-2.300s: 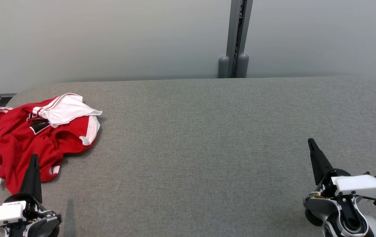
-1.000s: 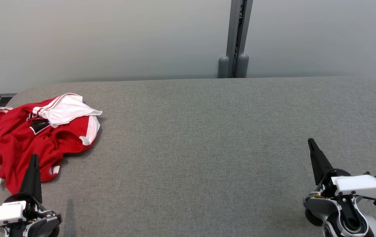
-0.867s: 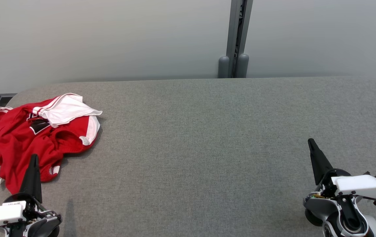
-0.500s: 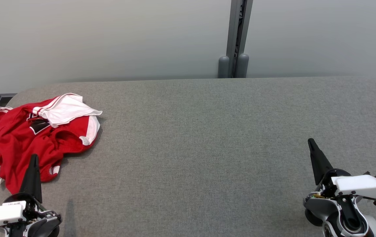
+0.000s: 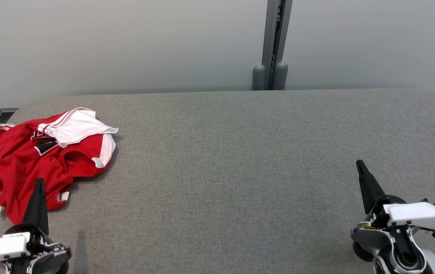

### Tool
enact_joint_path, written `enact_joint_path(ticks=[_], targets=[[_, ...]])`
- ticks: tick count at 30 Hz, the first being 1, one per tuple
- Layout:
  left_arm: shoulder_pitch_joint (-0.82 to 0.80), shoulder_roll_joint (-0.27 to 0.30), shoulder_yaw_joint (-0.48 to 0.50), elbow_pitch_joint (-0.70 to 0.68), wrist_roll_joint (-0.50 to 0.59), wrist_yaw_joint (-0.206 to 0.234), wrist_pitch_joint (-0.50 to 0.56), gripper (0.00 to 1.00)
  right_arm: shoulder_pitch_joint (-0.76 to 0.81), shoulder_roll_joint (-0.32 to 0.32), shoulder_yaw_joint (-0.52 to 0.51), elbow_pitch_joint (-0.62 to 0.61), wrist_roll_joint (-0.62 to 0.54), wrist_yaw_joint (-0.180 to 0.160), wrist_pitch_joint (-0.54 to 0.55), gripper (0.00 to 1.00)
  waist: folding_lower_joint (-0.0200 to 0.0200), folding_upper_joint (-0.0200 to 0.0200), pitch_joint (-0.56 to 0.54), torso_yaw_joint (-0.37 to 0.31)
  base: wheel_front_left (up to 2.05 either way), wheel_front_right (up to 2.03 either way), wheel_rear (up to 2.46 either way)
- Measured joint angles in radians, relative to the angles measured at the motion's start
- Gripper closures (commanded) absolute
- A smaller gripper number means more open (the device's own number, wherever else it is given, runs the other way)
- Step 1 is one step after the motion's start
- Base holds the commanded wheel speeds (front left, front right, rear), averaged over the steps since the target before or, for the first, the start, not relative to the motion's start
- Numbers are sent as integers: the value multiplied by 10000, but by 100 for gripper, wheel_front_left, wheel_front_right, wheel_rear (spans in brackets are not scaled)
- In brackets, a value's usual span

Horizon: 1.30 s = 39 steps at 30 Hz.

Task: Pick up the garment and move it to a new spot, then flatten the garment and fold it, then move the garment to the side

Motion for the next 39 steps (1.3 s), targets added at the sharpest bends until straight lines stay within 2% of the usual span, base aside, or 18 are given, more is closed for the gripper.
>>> enact_joint_path(ticks=[3,4,10,23,39], targets=[[0,0,0,0,0,0,0,100,0,0,-2,0,0,0,-2,100,0,0,0,0,0,0,0],[20,-13,-4,33,0,0,2,0,18,10,10,25,-4,-2,-2,0,0,0,0,0,0,0,0],[496,-268,-121,441,0,6,-117,0,593,127,104,334,-10,-35,-31,0,0,0,3,1,0,0,0],[449,-238,-727,-8,75,4,-907,0,576,119,330,-370,-253,-33,-508,0,0,0,24,6,0,0,0],[415,-201,-1150,-466,1755,4,-1737,0,601,104,48,-1151,-1632,-33,-1011,0,0,0,25,-29,0,0,0]])
